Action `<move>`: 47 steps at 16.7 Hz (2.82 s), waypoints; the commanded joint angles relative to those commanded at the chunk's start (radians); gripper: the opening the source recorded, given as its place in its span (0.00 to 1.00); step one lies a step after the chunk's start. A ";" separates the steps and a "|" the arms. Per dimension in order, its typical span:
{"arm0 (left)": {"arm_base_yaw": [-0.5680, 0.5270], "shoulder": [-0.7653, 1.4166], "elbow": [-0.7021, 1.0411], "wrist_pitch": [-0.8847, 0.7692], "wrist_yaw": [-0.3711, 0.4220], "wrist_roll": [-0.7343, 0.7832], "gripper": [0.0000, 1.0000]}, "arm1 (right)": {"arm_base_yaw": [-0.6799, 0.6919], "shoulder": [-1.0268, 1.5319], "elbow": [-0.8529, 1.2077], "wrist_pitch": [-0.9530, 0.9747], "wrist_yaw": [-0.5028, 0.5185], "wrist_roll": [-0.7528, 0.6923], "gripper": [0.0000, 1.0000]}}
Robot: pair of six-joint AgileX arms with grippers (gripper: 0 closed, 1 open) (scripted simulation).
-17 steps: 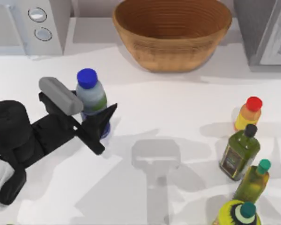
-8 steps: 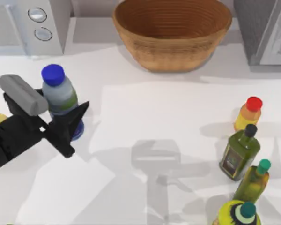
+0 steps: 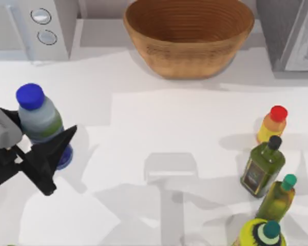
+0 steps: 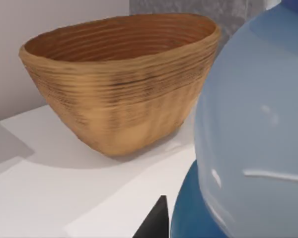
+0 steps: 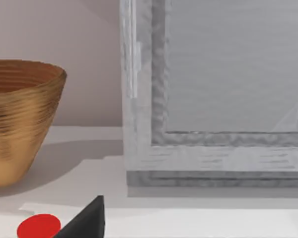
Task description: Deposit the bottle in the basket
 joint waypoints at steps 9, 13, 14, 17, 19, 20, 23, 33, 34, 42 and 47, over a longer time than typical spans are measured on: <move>0.027 -0.076 -0.036 -0.067 0.047 0.009 0.00 | 0.000 0.000 0.000 0.000 0.000 0.000 1.00; 0.002 -0.046 0.056 -0.074 0.035 0.012 0.00 | 0.000 0.000 0.000 0.000 0.000 0.000 1.00; -0.008 -0.026 0.096 -0.084 0.027 0.011 0.00 | 0.000 0.000 0.000 0.000 0.000 0.000 1.00; -0.046 0.068 0.246 -0.133 -0.007 0.005 0.00 | 0.000 0.000 0.000 0.000 0.000 0.000 1.00; -0.077 0.151 0.368 -0.179 -0.037 0.000 0.00 | 0.000 0.000 0.000 0.000 0.000 0.000 1.00; -0.093 0.196 0.435 -0.204 -0.054 -0.002 0.00 | 0.000 0.000 0.000 0.000 0.000 0.000 1.00; -0.146 0.340 0.652 -0.284 -0.108 -0.008 0.00 | 0.000 0.000 0.000 0.000 0.000 0.000 1.00; -0.323 0.806 1.367 -0.553 -0.293 -0.028 0.00 | 0.000 0.000 0.000 0.000 0.000 0.000 1.00; -0.336 0.841 1.423 -0.574 -0.307 -0.030 0.00 | 0.000 0.000 0.000 0.000 0.000 0.000 1.00; -0.389 0.974 1.640 -0.650 -0.361 -0.033 0.00 | 0.000 0.000 0.000 0.000 0.000 0.000 1.00; -0.384 0.970 1.639 -0.647 -0.360 -0.031 0.00 | 0.000 0.000 0.000 0.000 0.000 0.000 1.00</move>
